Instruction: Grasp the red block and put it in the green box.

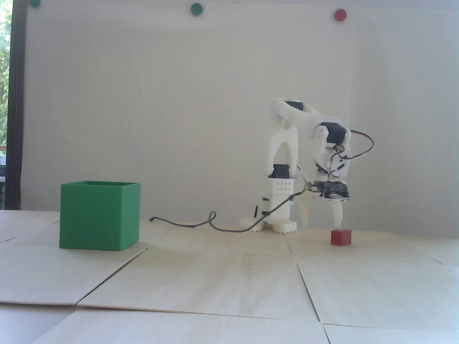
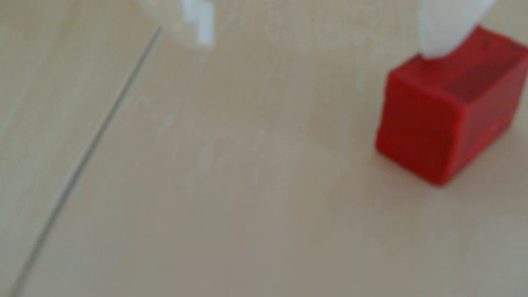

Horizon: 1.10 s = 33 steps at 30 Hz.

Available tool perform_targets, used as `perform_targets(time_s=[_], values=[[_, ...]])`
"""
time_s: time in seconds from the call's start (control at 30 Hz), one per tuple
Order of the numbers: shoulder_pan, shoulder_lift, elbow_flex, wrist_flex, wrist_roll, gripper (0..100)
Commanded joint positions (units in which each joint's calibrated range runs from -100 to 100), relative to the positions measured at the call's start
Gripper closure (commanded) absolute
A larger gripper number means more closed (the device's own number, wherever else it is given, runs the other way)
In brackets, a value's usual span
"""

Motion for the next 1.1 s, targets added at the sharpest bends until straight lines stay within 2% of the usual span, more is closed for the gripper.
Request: perform_targets(time_s=[0.0, 0.2, 0.5, 0.77, 0.93, 1.07], values=[[5.1, -0.3, -8.0, 0.9, 2.5, 74], [10.1, -0.2, -13.3, 0.7, 2.9, 74], [10.5, -0.1, -12.8, 1.2, 3.8, 74], [10.1, 6.1, -13.5, 12.2, 5.0, 74], [5.2, 2.9, -13.5, 6.9, 4.9, 74], [-3.0, -2.1, -12.7, 2.1, 4.8, 74]])
